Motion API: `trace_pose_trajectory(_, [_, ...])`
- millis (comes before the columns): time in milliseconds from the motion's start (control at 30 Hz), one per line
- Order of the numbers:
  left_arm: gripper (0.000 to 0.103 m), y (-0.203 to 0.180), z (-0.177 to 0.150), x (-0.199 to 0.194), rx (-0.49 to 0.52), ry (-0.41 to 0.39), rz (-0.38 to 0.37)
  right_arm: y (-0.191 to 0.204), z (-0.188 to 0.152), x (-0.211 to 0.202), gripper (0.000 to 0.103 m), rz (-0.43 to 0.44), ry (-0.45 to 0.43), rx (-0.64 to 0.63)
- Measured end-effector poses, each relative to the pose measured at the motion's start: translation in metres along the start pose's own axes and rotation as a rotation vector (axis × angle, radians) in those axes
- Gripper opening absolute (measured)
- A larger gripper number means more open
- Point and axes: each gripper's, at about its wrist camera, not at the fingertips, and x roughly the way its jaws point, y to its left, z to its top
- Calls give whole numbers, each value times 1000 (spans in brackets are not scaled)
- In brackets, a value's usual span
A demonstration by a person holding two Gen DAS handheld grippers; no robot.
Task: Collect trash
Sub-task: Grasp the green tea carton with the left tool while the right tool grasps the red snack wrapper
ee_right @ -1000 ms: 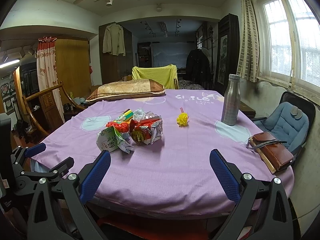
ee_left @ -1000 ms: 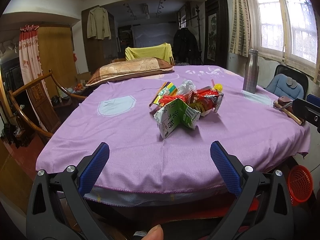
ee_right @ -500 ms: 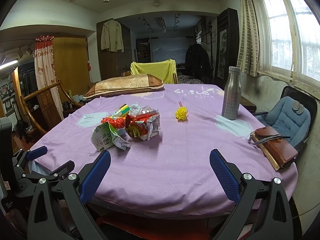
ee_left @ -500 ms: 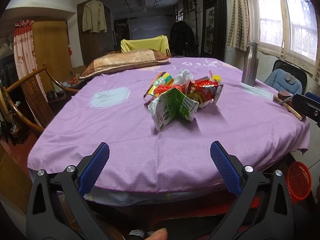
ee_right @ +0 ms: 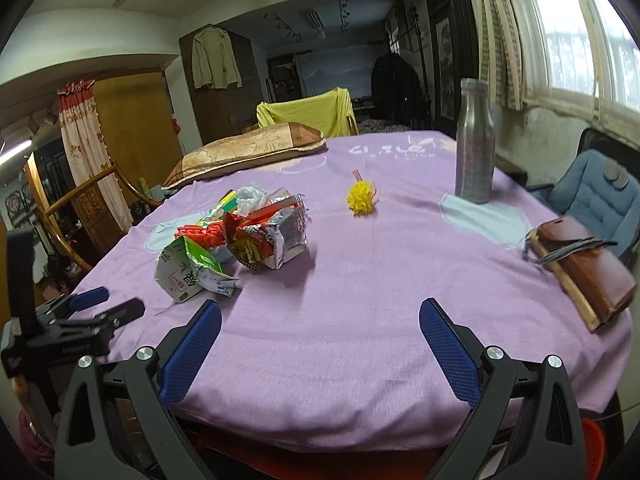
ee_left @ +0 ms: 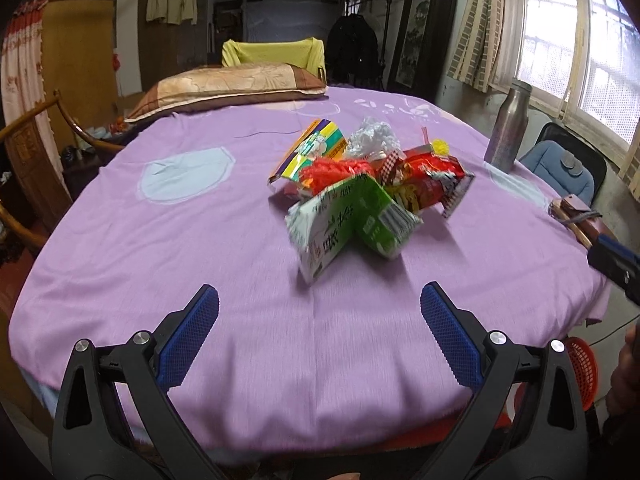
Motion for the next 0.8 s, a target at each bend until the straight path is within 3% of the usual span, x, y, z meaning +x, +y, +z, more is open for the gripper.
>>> trace_pose_trajectory(167, [97, -17, 25, 27, 17, 31, -45, -11, 3, 14, 97, 1, 15, 23])
trace_pose_trajectory(300, [97, -40, 41, 43, 101, 0, 24, -21, 5, 21, 97, 15, 26, 47])
trace_pose_trajectory(533, [97, -31, 48, 81, 97, 57, 81, -25, 12, 37, 97, 39, 51, 39])
trace_pose_trajectory(800, [95, -13, 40, 67, 110, 20, -25, -13, 19, 60, 97, 73, 83, 7])
